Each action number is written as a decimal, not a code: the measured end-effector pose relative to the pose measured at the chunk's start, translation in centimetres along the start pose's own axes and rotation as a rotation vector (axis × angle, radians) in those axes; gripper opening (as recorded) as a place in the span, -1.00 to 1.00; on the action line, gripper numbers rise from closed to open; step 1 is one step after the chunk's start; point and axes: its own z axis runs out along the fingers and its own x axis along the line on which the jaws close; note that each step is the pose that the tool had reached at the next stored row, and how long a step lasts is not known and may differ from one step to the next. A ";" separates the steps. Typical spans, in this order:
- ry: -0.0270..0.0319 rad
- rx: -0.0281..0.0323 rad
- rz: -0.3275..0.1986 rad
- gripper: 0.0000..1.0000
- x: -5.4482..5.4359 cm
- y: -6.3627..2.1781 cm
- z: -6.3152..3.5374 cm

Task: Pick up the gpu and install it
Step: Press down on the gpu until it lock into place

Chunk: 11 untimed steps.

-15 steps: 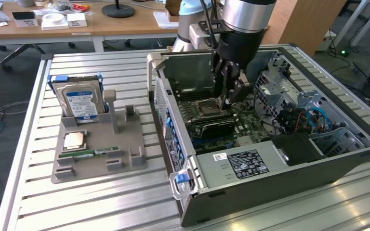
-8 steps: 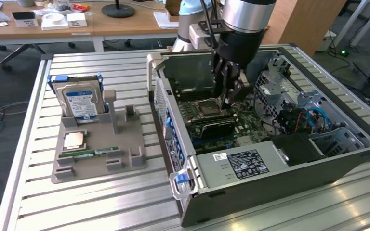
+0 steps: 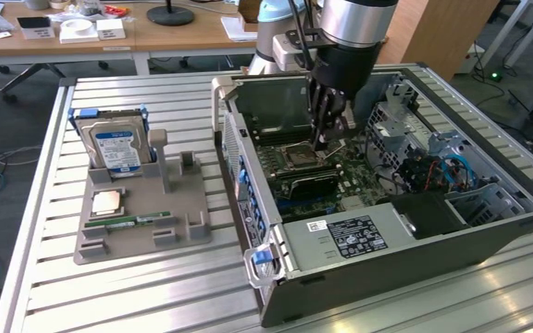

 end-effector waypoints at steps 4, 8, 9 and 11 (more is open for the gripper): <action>0.0000 0.0000 0.000 -0.72 0.0 0.00 0.00; -0.0036 -0.0002 0.000 -0.79 0.0 0.02 0.70; -0.0037 -0.0002 0.000 -0.79 0.0 0.02 0.89; -0.0038 -0.0002 0.000 -0.79 0.0 0.03 1.25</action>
